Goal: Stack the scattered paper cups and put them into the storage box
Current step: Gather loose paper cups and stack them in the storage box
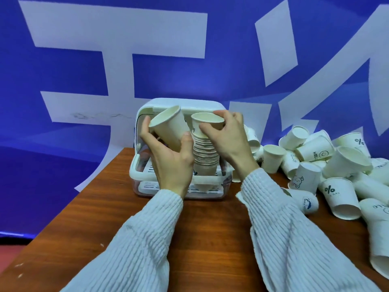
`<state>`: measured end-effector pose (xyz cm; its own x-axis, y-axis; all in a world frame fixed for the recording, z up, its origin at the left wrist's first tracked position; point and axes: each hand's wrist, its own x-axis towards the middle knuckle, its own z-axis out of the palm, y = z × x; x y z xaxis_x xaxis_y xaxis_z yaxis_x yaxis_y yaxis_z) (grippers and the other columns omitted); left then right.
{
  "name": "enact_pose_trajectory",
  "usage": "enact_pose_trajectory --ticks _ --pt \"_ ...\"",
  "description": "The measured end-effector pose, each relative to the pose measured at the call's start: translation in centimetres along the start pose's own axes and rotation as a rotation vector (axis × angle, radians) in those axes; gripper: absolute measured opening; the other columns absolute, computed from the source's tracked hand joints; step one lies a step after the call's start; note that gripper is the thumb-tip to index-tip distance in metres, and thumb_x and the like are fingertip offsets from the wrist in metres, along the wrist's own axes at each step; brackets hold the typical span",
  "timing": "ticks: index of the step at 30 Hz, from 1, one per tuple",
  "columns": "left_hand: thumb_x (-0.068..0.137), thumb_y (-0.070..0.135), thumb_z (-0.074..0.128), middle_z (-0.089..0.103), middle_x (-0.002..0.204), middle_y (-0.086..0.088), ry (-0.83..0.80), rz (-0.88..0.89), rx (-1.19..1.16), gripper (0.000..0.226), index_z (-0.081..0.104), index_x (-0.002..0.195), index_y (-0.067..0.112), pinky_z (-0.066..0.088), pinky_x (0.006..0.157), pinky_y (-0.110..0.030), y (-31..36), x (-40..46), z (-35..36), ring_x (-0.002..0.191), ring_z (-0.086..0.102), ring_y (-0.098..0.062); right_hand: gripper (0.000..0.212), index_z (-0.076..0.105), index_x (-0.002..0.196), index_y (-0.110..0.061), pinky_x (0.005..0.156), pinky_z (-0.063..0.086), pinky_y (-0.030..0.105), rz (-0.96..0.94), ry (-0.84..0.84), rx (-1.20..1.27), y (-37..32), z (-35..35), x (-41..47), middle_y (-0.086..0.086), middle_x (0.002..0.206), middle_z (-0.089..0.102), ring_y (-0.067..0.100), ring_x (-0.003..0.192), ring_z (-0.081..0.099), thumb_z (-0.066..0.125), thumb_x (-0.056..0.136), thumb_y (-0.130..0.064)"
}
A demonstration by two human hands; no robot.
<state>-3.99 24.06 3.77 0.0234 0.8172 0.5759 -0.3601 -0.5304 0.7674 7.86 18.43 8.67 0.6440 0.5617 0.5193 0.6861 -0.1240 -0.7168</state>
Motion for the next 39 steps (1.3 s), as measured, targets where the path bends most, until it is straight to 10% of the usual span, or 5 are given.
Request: enact_pose_trajectory --ticks 8,15,27,31,39 --pt "0.084 0.018 0.075 0.045 0.14 0.001 -0.018 -0.064 0.022 0.079 0.027 0.145 0.033 0.058 0.096 -0.04 0.4 1.3 -0.9 0.121 0.055 -0.016 0.081 0.057 0.14 -0.024 0.104 0.051 0.046 -0.232 -0.021 -0.482 1.3 -0.2 -2.0 0.0 0.155 0.034 0.026 0.134 0.051 0.055 0.083 -0.082" --pt "0.083 0.018 0.082 0.054 0.125 0.0 -0.053 -0.077 -0.004 0.069 0.035 0.133 0.022 0.057 0.081 -0.023 1.7 3.1 -0.6 0.101 0.063 -0.004 0.078 0.052 0.139 -0.029 0.093 0.055 0.046 -0.198 -0.036 -0.274 1.5 1.9 -3.0 0.001 0.131 0.055 0.026 0.118 0.059 0.068 0.076 -0.072" --pt "0.077 0.047 0.074 0.061 0.131 0.003 -0.507 0.028 0.385 0.069 0.049 0.138 0.033 0.05 0.103 -0.044 0.4 4.8 2.6 0.118 0.06 -0.02 0.069 0.051 0.126 -0.039 0.092 0.056 0.047 0.06 -0.012 0.142 3.5 2.9 -2.8 -0.011 0.118 0.069 0.015 0.104 0.067 0.07 0.064 -0.062" --pt "0.092 0.069 0.043 0.064 0.134 0.001 -0.517 -0.02 0.436 0.062 0.062 0.138 0.031 0.042 0.11 -0.046 -0.8 3.9 2.8 0.125 0.057 -0.021 0.083 0.045 0.14 -0.04 0.096 0.057 0.045 0.05 0.006 0.174 4.2 3.4 -3.1 -0.013 0.127 0.066 0.01 0.112 0.065 0.073 0.068 -0.071" --pt "0.071 0.06 0.051 0.073 0.118 0.001 -0.423 -0.22 0.335 0.069 0.066 0.132 0.032 0.051 0.103 -0.045 -0.5 2.4 4.0 0.111 0.067 -0.021 0.109 0.011 0.157 -0.045 0.11 0.05 0.047 0.071 -0.038 0.181 4.6 2.3 -4.2 -0.003 0.156 0.048 0.016 0.138 0.052 0.069 0.067 -0.065"
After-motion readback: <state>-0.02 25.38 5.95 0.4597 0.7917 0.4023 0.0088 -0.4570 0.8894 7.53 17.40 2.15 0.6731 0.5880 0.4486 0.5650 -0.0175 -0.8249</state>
